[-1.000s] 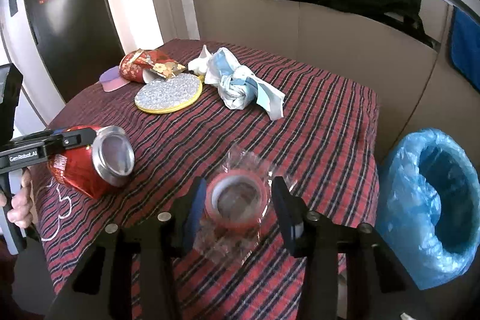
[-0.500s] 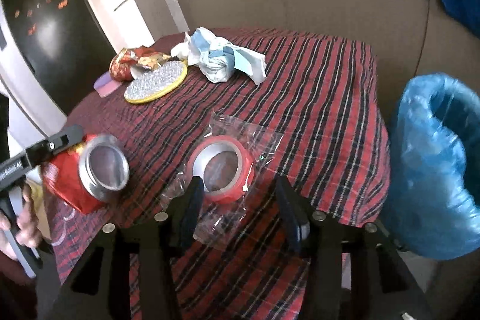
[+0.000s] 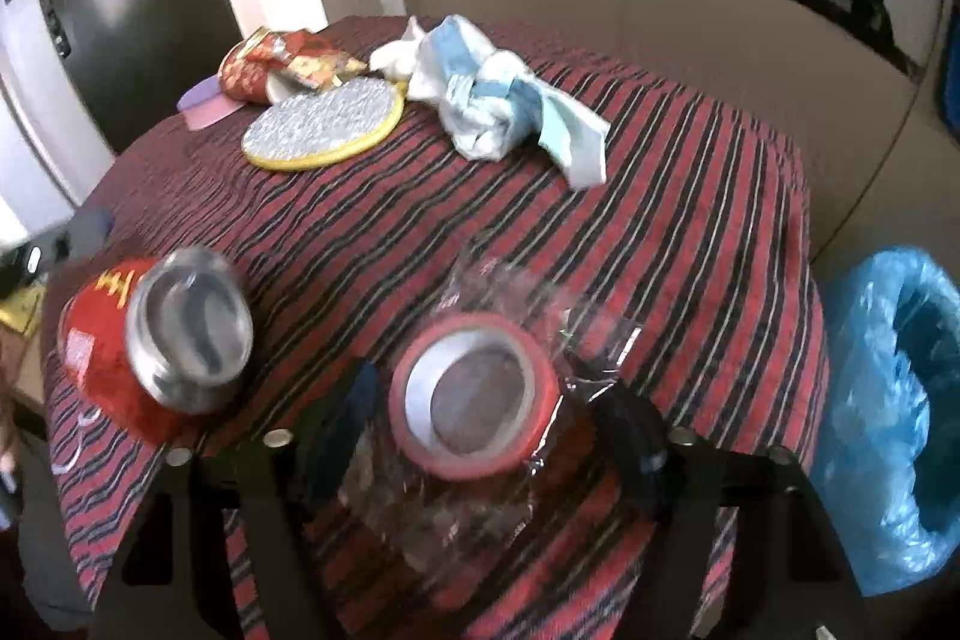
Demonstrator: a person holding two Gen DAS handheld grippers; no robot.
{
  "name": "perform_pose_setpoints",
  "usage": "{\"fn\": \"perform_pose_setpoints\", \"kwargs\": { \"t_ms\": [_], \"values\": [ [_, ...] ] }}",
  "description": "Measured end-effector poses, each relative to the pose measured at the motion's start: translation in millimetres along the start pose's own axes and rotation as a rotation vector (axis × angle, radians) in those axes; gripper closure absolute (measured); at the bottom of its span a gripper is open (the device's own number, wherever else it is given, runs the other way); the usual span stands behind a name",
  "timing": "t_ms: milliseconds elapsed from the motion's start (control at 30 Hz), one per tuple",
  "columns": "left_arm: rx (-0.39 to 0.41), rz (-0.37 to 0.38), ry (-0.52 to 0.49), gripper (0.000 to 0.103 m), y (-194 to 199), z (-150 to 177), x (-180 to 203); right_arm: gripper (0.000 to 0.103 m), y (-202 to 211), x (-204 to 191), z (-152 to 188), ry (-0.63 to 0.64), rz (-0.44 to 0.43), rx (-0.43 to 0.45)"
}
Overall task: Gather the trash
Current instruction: 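Carry can and tape roll over the blue bin and open both grippers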
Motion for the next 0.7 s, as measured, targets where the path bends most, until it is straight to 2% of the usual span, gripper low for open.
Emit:
{"fn": "perform_pose_setpoints", "kwargs": {
  "t_ms": [33,67,167,300,467,567,700],
  "values": [
    [-0.005,-0.01,-0.009,0.054,0,2,0,0.051,1,1,-1,-0.005,-0.009,0.009],
    [-0.01,-0.02,-0.016,0.054,-1,3,0,0.055,3,2,-1,-0.01,-0.027,0.018],
    [-0.033,-0.032,-0.016,0.054,-6,3,-1,0.056,14,5,2,-0.039,-0.067,0.069],
    [-0.072,0.028,0.001,0.054,-17,1,-2,0.056,37,5,14,-0.032,-0.028,0.137],
    [-0.161,0.025,-0.012,0.051,-41,1,8,0.056,50,9,22,-0.026,-0.025,0.139],
    [-0.165,0.014,-0.009,0.051,-41,4,12,0.056,51,10,27,-0.032,-0.027,0.14],
    [-0.174,0.046,0.059,0.051,-40,9,7,0.056,52,8,33,-0.032,-0.025,0.148]
  ]
}}
Point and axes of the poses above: each gripper's, at about its wrist camera, not at the fingertips, and y roughly against the way its jaws point, x to its right, z to its underside, the point moved 1 cm from there along -y, roughly the way its jaws point, and after that the axes turned 14 degrees about -x, right-handed, at the moved point
